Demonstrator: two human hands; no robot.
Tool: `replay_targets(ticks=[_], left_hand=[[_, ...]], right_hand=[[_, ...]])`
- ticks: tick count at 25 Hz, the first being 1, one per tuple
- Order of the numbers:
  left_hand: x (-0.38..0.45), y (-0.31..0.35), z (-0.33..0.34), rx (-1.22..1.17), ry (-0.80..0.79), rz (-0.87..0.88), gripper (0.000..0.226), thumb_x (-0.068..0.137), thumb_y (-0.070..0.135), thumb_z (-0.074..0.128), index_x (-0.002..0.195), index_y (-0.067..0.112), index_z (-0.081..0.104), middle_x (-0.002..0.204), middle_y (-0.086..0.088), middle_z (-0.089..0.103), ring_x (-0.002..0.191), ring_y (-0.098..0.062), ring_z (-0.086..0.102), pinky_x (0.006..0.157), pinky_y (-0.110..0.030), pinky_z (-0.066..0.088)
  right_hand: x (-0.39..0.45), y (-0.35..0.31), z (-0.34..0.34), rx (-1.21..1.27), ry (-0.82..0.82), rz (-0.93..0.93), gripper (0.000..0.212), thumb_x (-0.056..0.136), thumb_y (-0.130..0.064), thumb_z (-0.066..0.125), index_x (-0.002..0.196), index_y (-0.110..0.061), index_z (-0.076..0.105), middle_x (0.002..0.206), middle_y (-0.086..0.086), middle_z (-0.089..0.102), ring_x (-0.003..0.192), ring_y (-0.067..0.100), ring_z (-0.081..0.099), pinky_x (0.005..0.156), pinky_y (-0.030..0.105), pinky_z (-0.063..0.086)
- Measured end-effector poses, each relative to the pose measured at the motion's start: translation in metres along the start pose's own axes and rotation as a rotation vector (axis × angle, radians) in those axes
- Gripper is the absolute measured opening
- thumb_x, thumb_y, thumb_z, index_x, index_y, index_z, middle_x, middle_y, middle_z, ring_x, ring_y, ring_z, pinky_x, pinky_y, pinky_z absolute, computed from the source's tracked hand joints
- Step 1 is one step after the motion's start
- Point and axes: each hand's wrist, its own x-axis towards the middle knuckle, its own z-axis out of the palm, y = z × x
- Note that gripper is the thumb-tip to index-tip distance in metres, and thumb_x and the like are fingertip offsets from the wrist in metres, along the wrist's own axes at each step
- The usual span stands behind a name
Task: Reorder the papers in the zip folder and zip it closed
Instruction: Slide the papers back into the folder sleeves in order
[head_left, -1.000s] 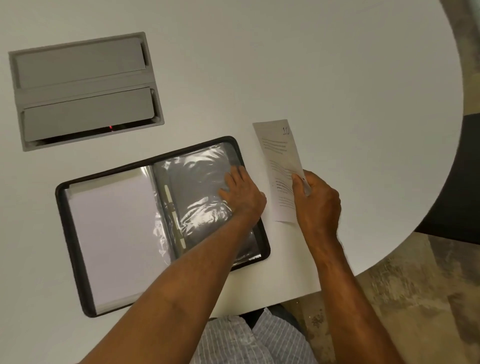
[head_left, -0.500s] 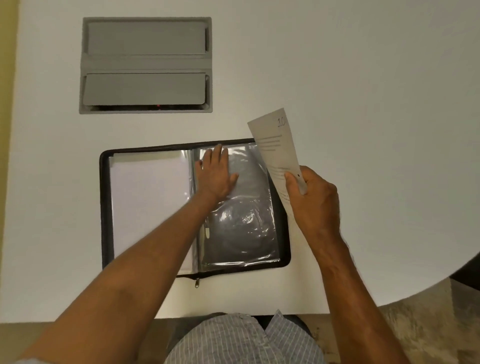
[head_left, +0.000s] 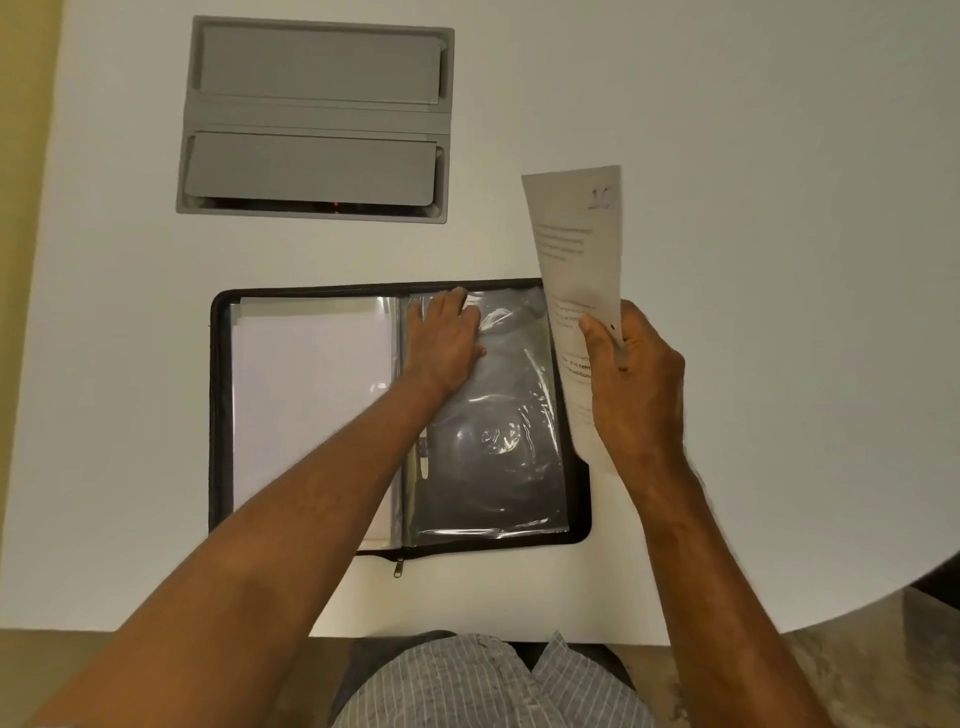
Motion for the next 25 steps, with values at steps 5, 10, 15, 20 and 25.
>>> replay_targets(ticks=[5,10,15,20,25], left_hand=[[0.006,-0.010,-0.009,-0.027,0.098,0.122,0.016,0.094,0.037,0.059,0.102,0.023,0.061,0.104,0.003,0.061,0.102,-0.021,0.057,0.099,-0.048,0.031],[0.011,-0.010,-0.027,-0.075,-0.023,0.166,0.010,0.093,0.025,0.048,0.083,0.026,0.047,0.076,0.010,0.051,0.081,-0.017,0.053,0.102,-0.048,0.029],[0.018,-0.005,-0.029,-0.238,-0.058,0.097,0.019,0.089,0.013,0.059,0.100,0.024,0.050,0.095,0.006,0.055,0.094,-0.020,0.057,0.092,-0.039,0.023],[0.026,-0.010,-0.028,-0.253,-0.075,0.016,0.062,0.089,0.033,0.072,0.142,0.024,0.041,0.128,-0.002,0.053,0.115,-0.020,0.054,0.099,-0.042,0.025],[0.029,-0.022,-0.037,-0.353,-0.028,-0.071,0.010,0.093,0.035,0.065,0.101,0.033,0.068,0.110,0.008,0.057,0.104,-0.013,0.053,0.091,-0.040,0.022]], right_hand=[[0.022,0.006,-0.014,0.336,0.168,0.090,0.012,0.106,-0.031,0.058,0.116,-0.027,0.064,0.108,-0.014,0.073,0.097,0.002,0.072,0.075,0.020,0.059],[0.042,0.075,-0.007,0.268,0.270,0.320,0.027,0.107,-0.026,0.054,0.133,-0.018,0.059,0.111,-0.016,0.067,0.092,-0.010,0.067,0.077,0.013,0.057],[0.041,0.122,0.002,0.403,0.016,0.637,0.028,0.101,-0.016,0.066,0.128,-0.023,0.065,0.120,-0.004,0.073,0.103,0.015,0.072,0.080,0.035,0.062],[0.045,0.132,-0.013,0.159,-0.212,0.721,0.031,0.096,-0.011,0.072,0.127,-0.011,0.067,0.112,0.009,0.076,0.091,0.020,0.076,0.071,0.037,0.065],[0.061,0.120,-0.032,0.399,-0.012,0.622,0.022,0.098,-0.016,0.070,0.119,-0.019,0.071,0.104,0.000,0.078,0.088,0.014,0.073,0.065,0.027,0.063]])
